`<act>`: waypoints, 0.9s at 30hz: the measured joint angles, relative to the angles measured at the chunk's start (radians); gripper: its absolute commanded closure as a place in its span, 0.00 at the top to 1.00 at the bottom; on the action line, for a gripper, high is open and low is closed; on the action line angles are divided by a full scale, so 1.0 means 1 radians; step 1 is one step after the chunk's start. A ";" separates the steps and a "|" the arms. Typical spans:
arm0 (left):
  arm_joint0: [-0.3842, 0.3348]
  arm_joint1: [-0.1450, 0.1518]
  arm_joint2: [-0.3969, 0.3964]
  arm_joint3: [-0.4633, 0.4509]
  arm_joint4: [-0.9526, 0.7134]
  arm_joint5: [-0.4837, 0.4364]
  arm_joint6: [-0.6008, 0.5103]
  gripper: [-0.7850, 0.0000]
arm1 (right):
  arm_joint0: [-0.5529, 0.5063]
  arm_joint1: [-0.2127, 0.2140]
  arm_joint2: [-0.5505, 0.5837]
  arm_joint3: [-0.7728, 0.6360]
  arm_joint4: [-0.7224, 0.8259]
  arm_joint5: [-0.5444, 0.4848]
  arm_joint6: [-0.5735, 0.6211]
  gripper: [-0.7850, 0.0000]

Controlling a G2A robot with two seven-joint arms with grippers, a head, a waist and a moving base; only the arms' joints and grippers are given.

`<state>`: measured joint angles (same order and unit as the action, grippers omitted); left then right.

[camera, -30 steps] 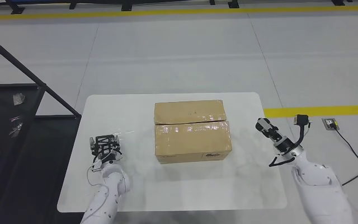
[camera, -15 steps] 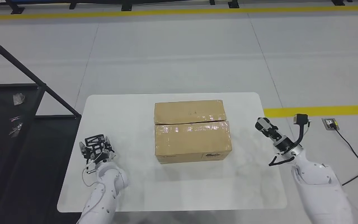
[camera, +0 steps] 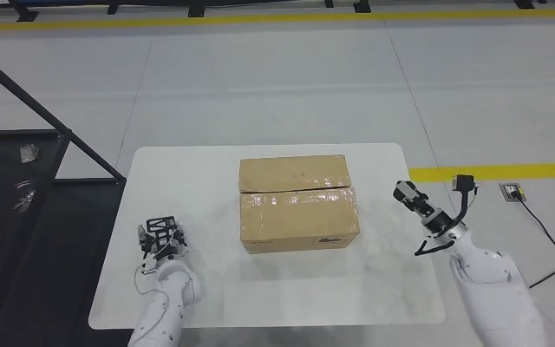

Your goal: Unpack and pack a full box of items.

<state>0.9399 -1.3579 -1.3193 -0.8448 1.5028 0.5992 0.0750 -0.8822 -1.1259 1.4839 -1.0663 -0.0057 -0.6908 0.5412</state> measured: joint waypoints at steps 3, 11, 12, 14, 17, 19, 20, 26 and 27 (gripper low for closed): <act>0.045 0.010 -0.017 -0.057 0.032 -0.032 -0.003 1.00 | 0.005 0.001 -0.004 0.004 0.000 0.002 0.000 1.00; 0.180 0.050 -0.086 -0.241 0.150 -0.221 -0.061 1.00 | 0.026 0.001 -0.022 0.013 0.002 0.008 0.001 1.00; 0.194 0.055 -0.094 -0.259 0.161 -0.249 -0.065 1.00 | 0.029 0.001 -0.024 0.014 0.002 0.008 0.002 1.00; 0.223 0.063 -0.112 -0.298 0.176 -0.305 -0.068 1.00 | 0.034 0.001 -0.029 0.016 0.001 0.008 0.002 1.00; 0.253 0.069 -0.141 -0.339 0.149 -0.355 -0.064 1.00 | 0.039 0.002 -0.033 0.017 -0.002 0.010 0.004 1.00; 0.269 0.074 -0.159 -0.358 0.139 -0.402 -0.054 1.00 | 0.042 0.002 -0.035 0.018 -0.002 0.010 0.005 1.00; 0.276 0.076 -0.165 -0.363 0.144 -0.415 -0.051 1.00 | 0.042 0.003 -0.036 0.019 -0.002 0.010 0.005 1.00; 0.289 0.085 -0.191 -0.359 0.195 -0.419 -0.069 1.00 | 0.047 0.004 -0.042 0.018 -0.002 0.013 0.006 1.00; 0.290 0.085 -0.192 -0.358 0.195 -0.426 -0.068 1.00 | 0.047 0.005 -0.043 0.017 -0.003 0.014 0.006 1.00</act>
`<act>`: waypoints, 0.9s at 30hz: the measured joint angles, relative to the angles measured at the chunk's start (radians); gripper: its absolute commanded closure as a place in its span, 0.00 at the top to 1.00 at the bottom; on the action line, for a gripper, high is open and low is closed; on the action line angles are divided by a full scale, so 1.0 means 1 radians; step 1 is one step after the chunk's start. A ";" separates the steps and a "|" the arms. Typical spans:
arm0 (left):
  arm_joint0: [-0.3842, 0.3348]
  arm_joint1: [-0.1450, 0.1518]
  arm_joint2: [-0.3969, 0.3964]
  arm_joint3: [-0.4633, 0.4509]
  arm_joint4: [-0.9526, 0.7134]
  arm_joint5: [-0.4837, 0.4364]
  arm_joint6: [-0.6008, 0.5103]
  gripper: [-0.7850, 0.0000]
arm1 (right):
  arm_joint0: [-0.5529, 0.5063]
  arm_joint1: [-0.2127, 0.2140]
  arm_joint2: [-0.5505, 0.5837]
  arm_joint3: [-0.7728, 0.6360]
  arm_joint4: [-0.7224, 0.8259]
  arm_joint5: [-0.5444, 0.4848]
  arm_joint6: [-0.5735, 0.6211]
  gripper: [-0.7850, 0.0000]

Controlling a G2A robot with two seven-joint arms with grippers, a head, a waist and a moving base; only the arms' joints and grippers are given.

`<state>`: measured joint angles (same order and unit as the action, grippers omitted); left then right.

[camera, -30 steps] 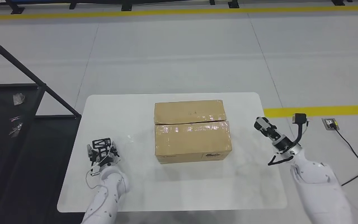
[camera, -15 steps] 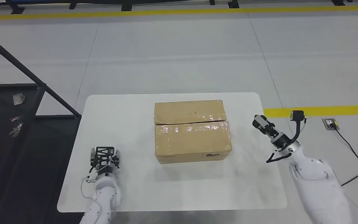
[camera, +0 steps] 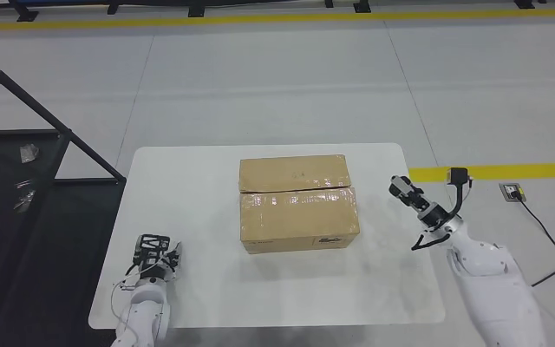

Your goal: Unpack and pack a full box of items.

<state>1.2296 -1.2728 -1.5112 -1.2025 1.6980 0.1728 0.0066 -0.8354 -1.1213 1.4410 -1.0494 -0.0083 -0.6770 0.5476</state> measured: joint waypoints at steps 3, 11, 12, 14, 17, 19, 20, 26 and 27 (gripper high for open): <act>0.009 0.003 -0.008 -0.003 0.007 -0.023 0.007 1.00 | 0.000 0.002 -0.002 -0.003 -0.003 0.004 0.004 1.00; 0.048 0.017 -0.065 -0.029 -0.015 -0.104 0.042 1.00 | 0.009 0.010 -0.008 -0.005 -0.010 0.041 0.081 1.00; 0.052 0.019 -0.072 -0.031 -0.016 -0.112 0.046 1.00 | 0.010 0.011 -0.010 -0.005 -0.006 0.042 0.094 1.00; 0.063 0.022 -0.086 -0.042 -0.026 -0.134 0.064 1.00 | 0.013 0.013 -0.014 -0.002 0.001 0.046 0.120 1.00; 0.095 0.025 -0.105 -0.081 -0.086 -0.202 0.124 1.00 | 0.022 0.015 -0.028 0.006 0.004 0.056 0.172 1.00; 0.119 0.027 -0.121 -0.116 -0.153 -0.269 0.177 1.00 | 0.032 0.016 -0.043 0.014 0.020 0.058 0.225 1.00; 0.129 0.027 -0.128 -0.132 -0.184 -0.300 0.199 1.00 | 0.037 0.016 -0.049 0.019 0.028 0.058 0.247 1.00; 0.163 0.027 -0.150 -0.196 -0.381 -0.475 0.306 1.00 | 0.070 0.013 -0.084 0.056 0.045 0.061 0.299 1.00; 0.164 0.027 -0.153 -0.199 -0.409 -0.491 0.314 1.00 | 0.075 0.012 -0.090 0.060 0.051 0.060 0.307 1.00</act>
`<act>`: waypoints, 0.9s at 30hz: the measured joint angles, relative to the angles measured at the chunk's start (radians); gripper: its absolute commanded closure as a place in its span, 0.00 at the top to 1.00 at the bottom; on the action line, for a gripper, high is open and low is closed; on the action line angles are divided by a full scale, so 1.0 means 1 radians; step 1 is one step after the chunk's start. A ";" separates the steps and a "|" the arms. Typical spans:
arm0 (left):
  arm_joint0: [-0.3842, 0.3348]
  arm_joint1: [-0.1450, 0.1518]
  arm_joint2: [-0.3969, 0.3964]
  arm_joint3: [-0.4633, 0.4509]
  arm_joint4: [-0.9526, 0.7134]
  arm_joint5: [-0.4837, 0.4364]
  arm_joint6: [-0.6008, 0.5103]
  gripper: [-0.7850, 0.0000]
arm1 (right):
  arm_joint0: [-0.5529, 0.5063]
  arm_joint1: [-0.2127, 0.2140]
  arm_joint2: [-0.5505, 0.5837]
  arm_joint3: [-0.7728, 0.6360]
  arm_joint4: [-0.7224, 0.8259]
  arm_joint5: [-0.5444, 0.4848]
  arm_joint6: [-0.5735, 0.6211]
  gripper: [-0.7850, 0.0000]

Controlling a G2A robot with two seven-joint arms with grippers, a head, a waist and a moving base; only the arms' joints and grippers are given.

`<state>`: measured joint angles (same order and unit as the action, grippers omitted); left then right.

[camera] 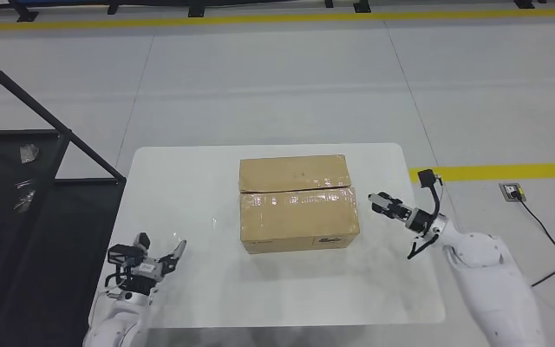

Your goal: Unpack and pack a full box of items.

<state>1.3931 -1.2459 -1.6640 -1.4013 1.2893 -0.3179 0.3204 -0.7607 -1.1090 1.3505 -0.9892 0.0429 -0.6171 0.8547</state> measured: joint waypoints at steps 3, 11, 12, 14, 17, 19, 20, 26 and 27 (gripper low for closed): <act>-0.004 -0.001 -0.007 -0.004 -0.074 -0.024 0.007 1.00 | 0.015 -0.003 -0.026 0.015 0.044 -0.028 0.064 1.00; -0.015 -0.003 0.002 0.000 -0.094 0.012 -0.005 1.00 | 0.044 -0.011 -0.088 0.054 0.141 -0.136 0.207 1.00; -0.016 -0.003 0.003 0.001 -0.098 0.013 -0.006 1.00 | 0.046 -0.012 -0.095 0.053 0.143 -0.139 0.210 1.00; -0.020 -0.003 0.005 0.003 -0.105 0.017 -0.009 1.00 | 0.047 -0.013 -0.115 0.043 0.147 -0.141 0.209 1.00; -0.025 -0.003 0.007 0.004 -0.109 0.022 -0.013 1.00 | 0.048 -0.011 -0.139 0.026 0.154 -0.144 0.205 1.00; -0.028 -0.002 0.008 0.005 -0.111 0.024 -0.013 1.00 | 0.044 -0.007 -0.157 0.007 0.158 -0.147 0.201 1.00; -0.029 -0.002 0.008 0.005 -0.112 0.025 -0.014 1.00 | 0.042 -0.005 -0.164 -0.002 0.158 -0.149 0.200 1.00; -0.036 -0.001 0.010 0.004 -0.123 0.023 -0.017 1.00 | 0.023 0.015 -0.218 -0.063 0.121 -0.164 0.184 1.00; -0.037 -0.001 0.010 0.003 -0.124 0.023 -0.018 1.00 | 0.020 0.019 -0.224 -0.070 0.110 -0.169 0.180 1.00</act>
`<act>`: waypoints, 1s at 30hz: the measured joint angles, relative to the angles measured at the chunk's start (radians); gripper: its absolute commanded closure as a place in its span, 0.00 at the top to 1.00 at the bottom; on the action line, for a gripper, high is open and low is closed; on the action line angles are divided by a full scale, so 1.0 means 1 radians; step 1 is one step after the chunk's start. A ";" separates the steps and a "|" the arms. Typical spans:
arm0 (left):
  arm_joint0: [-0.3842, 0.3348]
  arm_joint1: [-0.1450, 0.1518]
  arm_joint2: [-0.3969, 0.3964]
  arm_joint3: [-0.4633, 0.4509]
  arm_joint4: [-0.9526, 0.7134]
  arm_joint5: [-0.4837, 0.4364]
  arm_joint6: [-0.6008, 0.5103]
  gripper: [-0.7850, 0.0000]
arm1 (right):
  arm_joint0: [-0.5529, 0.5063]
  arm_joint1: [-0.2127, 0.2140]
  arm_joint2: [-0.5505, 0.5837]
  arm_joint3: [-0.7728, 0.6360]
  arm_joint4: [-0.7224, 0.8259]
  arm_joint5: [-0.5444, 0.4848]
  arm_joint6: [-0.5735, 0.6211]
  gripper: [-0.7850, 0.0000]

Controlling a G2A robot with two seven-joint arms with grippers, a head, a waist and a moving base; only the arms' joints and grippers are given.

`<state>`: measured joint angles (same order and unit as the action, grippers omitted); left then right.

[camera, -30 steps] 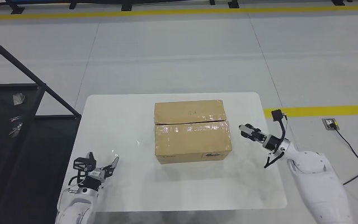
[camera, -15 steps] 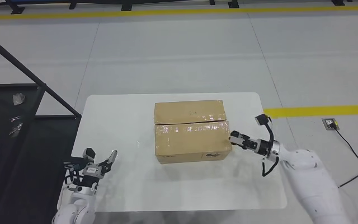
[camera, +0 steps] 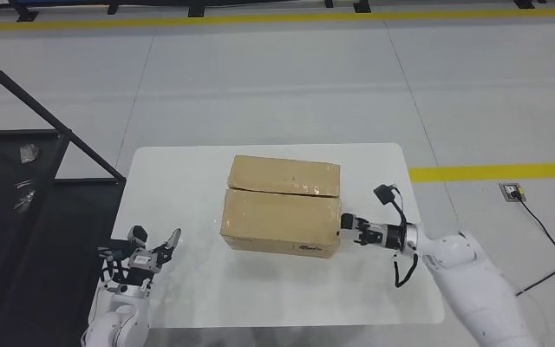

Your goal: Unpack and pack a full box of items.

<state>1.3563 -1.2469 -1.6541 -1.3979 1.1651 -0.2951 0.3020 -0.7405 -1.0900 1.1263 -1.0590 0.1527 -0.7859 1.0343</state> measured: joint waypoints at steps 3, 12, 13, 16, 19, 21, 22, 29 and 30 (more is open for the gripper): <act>-0.001 0.001 -0.001 -0.002 -0.004 0.001 -0.002 1.00 | -0.003 0.012 -0.007 -0.006 -0.036 -0.018 -0.018 1.00; -0.009 0.004 0.006 0.012 0.015 0.001 -0.002 1.00 | -0.031 0.031 0.062 0.002 0.013 -0.035 -0.125 1.00; -0.009 0.004 0.005 0.015 0.009 -0.003 0.003 1.00 | -0.037 0.032 0.077 0.005 0.029 -0.021 -0.160 1.00; -0.009 0.004 0.000 0.015 -0.022 -0.027 0.009 1.00 | -0.038 0.032 0.082 0.008 0.034 -0.015 -0.180 1.00; -0.005 0.007 -0.004 0.008 -0.023 -0.056 -0.004 1.00 | -0.038 0.032 0.081 0.007 0.033 -0.016 -0.167 1.00; -0.005 0.008 -0.004 0.008 -0.021 -0.056 -0.004 1.00 | -0.038 0.032 0.081 0.007 0.033 -0.016 -0.167 1.00; -0.005 0.008 -0.004 0.008 -0.021 -0.056 -0.004 1.00 | -0.040 0.032 0.080 0.005 0.035 -0.014 -0.170 1.00; -0.003 0.005 0.008 -0.019 -0.060 -0.077 -0.020 1.00 | -0.053 0.025 0.064 -0.040 0.171 0.002 -0.145 1.00; -0.004 0.005 0.011 -0.027 -0.084 -0.090 -0.028 1.00 | -0.047 0.023 0.059 -0.036 0.201 -0.004 -0.123 1.00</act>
<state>1.3527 -1.2422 -1.6435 -1.4244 1.0815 -0.3850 0.2741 -0.7879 -1.0667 1.1853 -1.0952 0.3533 -0.7903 0.9109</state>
